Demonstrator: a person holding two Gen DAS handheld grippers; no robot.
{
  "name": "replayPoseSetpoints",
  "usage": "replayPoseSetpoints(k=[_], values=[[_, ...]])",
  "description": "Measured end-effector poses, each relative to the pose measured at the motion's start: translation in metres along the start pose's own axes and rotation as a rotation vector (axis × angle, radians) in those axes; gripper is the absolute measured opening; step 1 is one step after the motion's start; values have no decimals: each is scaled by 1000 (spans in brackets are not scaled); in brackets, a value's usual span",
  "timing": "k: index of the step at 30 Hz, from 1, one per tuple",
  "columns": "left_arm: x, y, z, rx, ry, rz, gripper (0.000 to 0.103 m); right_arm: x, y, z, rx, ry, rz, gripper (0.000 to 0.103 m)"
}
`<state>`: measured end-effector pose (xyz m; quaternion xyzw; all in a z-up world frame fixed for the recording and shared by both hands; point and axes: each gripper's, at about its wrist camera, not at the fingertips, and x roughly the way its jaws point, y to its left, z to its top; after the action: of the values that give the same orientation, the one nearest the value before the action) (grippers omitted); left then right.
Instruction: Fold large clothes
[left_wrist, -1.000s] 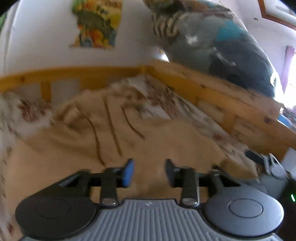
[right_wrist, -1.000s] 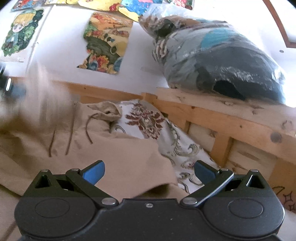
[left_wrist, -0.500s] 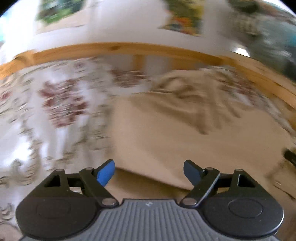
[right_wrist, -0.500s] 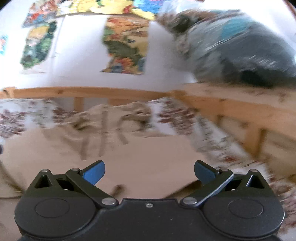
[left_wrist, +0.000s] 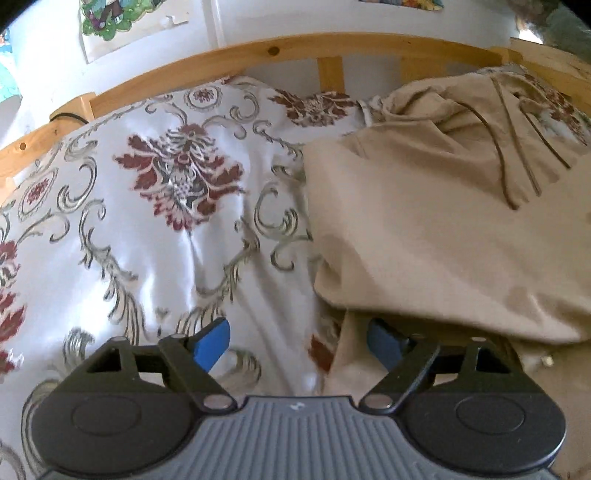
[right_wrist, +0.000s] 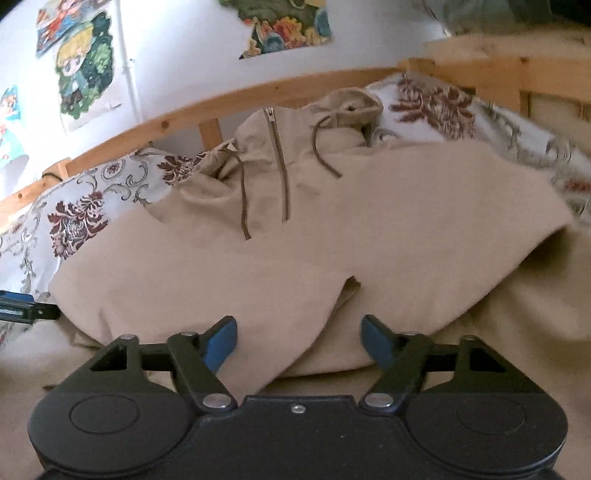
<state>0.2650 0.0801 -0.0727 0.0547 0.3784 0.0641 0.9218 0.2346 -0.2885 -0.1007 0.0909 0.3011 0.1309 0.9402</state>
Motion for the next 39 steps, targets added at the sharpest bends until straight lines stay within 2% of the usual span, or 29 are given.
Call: replayPoseSetpoints(k=[1,3,5,6,9,11,12,14,16,17,18,19,20,25,28,30,32,34,36,38,39], values=[[3,-1,5,-3,-3,-7,82,0,1,0,5,-4,-4,0],[5,-6,12,18,-30,-22,77,-9,-1,2,-4,-79,-20,0],[5,-11,16,38,-70,-17,62,-22,-3,11,-19,-151,-58,0],[6,-12,16,34,-87,-13,61,-29,-5,16,-25,-187,-75,0],[8,-18,15,18,-88,-7,47,-45,-11,25,-63,-276,-150,0],[7,-26,13,44,-92,19,38,-42,-16,23,-73,-266,-178,0],[6,-29,11,54,-84,36,36,-37,-19,21,-69,-244,-182,0],[9,-30,10,51,-32,56,26,-26,-21,14,-80,-191,-207,0],[7,-24,6,21,-5,50,26,-18,-22,8,-85,-152,-220,0],[4,-19,3,5,-2,23,26,-17,-23,5,-77,-147,-217,0],[-2,-14,-1,-20,-10,-11,29,-18,-23,4,-72,-145,-211,0],[-7,-9,-3,-40,-17,-36,37,-19,-24,4,-71,-150,-203,0],[-12,-5,-5,-56,-23,-50,45,-19,-22,4,-75,-159,-203,0],[-24,9,0,-125,-56,-117,69,-23,-13,5,-92,-165,-205,29],[-18,10,11,-179,-62,-126,69,-25,-14,5,-77,-163,-204,41],[-6,10,19,-224,-41,-132,62,-24,-15,4,-64,-161,-203,44],[9,11,24,-278,6,-140,43,-23,-16,2,-57,-153,-200,44],[23,14,25,-347,45,-171,33,-21,-16,1,-55,-146,-196,45],[32,17,24,-394,65,-203,29,-20,-16,0,-61,-144,-194,45],[41,21,22,-433,103,-232,13,-19,-16,0,-61,-144,-193,46],[42,24,20,-453,106,-235,9,-19,-16,0,-59,-143,-194,47]])
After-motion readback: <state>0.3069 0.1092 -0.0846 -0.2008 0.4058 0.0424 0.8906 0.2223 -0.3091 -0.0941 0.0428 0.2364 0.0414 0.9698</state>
